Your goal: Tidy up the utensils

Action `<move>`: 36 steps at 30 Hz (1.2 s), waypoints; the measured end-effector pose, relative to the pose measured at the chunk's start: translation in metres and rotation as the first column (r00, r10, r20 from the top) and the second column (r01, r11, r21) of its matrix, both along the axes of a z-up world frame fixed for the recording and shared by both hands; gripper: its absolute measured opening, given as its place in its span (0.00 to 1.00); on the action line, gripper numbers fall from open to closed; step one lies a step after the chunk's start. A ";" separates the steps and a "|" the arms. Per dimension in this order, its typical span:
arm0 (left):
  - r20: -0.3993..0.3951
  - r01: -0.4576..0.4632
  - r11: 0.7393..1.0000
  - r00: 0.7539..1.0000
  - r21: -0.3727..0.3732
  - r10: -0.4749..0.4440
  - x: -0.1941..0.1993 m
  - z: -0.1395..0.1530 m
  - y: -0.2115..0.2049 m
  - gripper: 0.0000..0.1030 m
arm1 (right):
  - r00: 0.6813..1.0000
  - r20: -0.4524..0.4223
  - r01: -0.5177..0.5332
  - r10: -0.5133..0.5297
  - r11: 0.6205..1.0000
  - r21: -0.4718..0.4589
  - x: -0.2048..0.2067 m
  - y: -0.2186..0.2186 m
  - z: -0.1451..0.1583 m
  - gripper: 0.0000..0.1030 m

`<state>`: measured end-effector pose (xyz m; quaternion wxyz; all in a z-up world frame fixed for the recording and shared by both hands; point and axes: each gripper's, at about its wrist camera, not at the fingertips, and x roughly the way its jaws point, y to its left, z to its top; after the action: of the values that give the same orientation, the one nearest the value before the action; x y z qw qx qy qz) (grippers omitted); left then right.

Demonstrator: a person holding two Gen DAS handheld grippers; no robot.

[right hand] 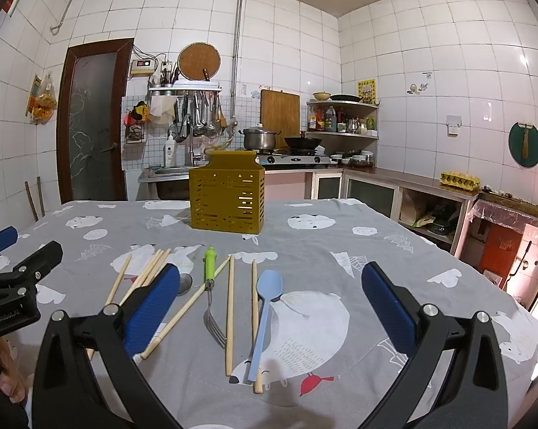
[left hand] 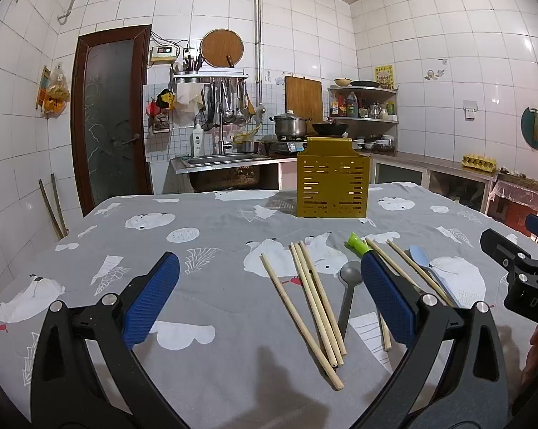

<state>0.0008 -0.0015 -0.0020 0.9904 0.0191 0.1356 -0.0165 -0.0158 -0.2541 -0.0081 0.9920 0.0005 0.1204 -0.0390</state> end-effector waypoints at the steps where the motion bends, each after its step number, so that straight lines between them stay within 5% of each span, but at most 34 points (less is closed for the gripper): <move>1: 0.000 0.000 1.000 1.000 0.000 0.000 0.000 0.000 0.000 0.95 | 1.000 0.000 0.000 0.000 1.000 0.000 0.000 0.000 0.000 0.96; 36: 0.016 -0.010 1.000 1.000 -0.006 0.010 -0.005 0.003 0.003 0.95 | 1.000 0.007 0.004 -0.004 1.000 -0.001 -0.002 0.000 0.000 0.96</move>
<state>-0.0044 0.0016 0.0010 0.9916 0.0155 0.1277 -0.0119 -0.0182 -0.2545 -0.0083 0.9923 0.0004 0.1168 -0.0411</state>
